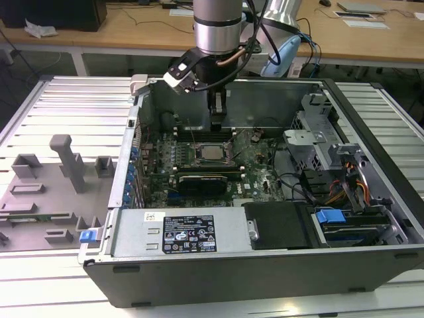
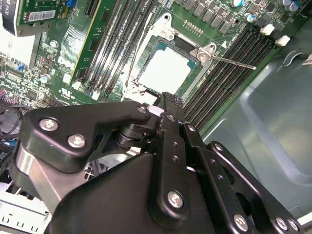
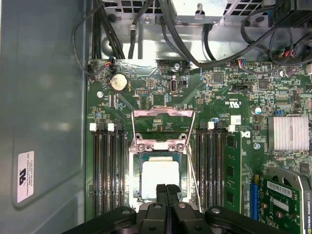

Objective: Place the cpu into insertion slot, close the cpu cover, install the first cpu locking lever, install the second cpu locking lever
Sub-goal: 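Close the cpu cover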

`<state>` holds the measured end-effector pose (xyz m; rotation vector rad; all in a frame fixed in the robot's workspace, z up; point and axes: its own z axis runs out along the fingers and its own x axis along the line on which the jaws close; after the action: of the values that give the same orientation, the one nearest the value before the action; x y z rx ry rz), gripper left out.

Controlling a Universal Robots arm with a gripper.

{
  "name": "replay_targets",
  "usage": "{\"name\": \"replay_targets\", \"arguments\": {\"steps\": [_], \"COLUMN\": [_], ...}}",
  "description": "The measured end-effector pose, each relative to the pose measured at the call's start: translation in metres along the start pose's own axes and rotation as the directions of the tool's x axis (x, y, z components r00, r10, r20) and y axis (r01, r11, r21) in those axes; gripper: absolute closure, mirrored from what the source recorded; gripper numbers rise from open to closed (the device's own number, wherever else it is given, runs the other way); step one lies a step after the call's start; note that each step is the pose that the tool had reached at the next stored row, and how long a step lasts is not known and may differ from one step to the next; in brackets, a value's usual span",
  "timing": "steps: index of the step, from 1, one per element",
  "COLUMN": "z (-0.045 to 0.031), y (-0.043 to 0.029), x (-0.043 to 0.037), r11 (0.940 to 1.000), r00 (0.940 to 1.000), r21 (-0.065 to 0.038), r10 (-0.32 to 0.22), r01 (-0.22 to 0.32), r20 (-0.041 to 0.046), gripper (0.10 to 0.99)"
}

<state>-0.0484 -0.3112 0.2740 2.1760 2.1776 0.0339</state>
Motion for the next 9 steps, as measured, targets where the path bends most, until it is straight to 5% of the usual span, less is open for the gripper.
{"name": "replay_targets", "arguments": {"steps": [2,9], "z": [0.0000,0.0015], "y": [0.0001,0.0239], "x": [0.0000,-0.0001], "r11": [1.0000,0.9997], "r00": [1.0000,1.0000], "r21": [0.000,0.025], "r10": [0.000,-0.001], "r01": [0.000,0.001], "r20": [-0.0001,-0.0014], "gripper": [0.980,0.980]}}
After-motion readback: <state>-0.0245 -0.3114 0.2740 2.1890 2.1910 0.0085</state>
